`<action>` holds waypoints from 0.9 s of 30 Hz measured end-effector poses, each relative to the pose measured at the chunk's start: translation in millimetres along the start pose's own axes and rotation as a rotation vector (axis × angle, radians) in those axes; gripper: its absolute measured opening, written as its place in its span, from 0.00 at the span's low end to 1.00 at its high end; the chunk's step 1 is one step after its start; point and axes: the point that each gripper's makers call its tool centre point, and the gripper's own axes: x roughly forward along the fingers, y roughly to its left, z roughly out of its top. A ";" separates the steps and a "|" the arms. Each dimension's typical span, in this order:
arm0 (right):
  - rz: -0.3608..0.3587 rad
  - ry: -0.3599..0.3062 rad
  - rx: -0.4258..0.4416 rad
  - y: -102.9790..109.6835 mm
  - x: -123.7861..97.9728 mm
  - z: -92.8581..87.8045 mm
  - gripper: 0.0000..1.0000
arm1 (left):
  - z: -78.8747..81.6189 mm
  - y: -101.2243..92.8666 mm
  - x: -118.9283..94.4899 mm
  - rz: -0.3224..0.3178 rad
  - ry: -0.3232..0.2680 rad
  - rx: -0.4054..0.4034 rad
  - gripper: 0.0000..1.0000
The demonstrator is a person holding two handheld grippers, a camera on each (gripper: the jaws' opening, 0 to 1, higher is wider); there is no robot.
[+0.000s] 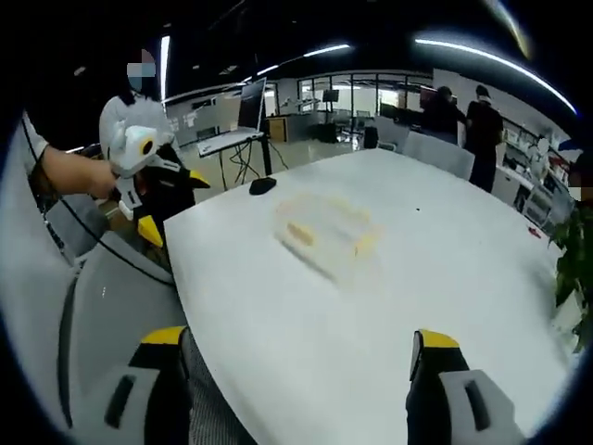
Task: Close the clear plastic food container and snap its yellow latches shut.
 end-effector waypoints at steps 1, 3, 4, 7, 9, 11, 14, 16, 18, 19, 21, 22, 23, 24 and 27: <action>0.001 0.015 0.011 1.5 -3.7 -7.4 0.99 | -3.0 -2.2 -2.5 0.002 0.001 0.000 0.99; 0.008 -0.012 0.070 6.0 -9.0 -10.7 0.99 | -7.1 -4.1 -7.2 0.006 -0.007 -0.025 0.99; 0.005 -0.021 0.079 6.0 -12.0 -12.0 0.99 | -7.2 -4.5 -9.6 0.011 -0.018 -0.036 0.99; 0.011 -0.007 0.094 10.3 -21.2 -24.3 0.99 | -10.8 -5.3 -19.9 0.021 -0.031 -0.045 0.99; -0.004 0.030 0.104 8.7 -26.0 -37.6 0.99 | -15.6 -7.0 -25.4 0.028 -0.032 -0.063 0.99; -0.002 0.033 0.145 9.1 -30.5 -45.3 0.99 | -24.0 -8.0 -28.6 0.037 -0.015 -0.074 0.99; -0.014 0.019 0.148 9.1 -36.4 -48.9 0.99 | -32.9 -6.9 -33.3 0.060 -0.012 -0.076 0.99; -0.034 0.024 0.155 8.1 -40.4 -51.8 0.99 | -38.4 -7.3 -36.0 0.064 -0.009 -0.101 0.99; -0.044 0.008 0.161 8.1 -44.1 -50.7 0.99 | -41.6 -7.0 -38.9 0.074 -0.009 -0.107 0.99; -0.040 0.005 0.168 9.2 -44.9 -50.7 0.99 | -43.0 -5.9 -39.5 0.079 -0.009 -0.114 0.99; -0.047 0.005 0.171 9.6 -45.9 -51.8 0.99 | -41.8 -5.7 -40.8 0.085 -0.023 -0.130 0.99; -0.053 0.006 0.167 9.1 -46.4 -52.1 0.99 | -41.4 -6.9 -40.7 0.085 -0.023 -0.128 0.99; -0.057 0.007 0.166 8.6 -47.1 -52.4 0.99 | -40.9 -7.4 -40.9 0.086 -0.023 -0.127 0.99; -0.060 0.005 0.169 8.3 -47.6 -52.4 0.99 | -40.5 -7.7 -41.1 0.086 -0.025 -0.127 0.99; -0.063 -0.001 0.165 9.4 -50.3 -52.2 0.99 | -39.3 -11.0 -40.7 0.075 -0.028 -0.127 0.99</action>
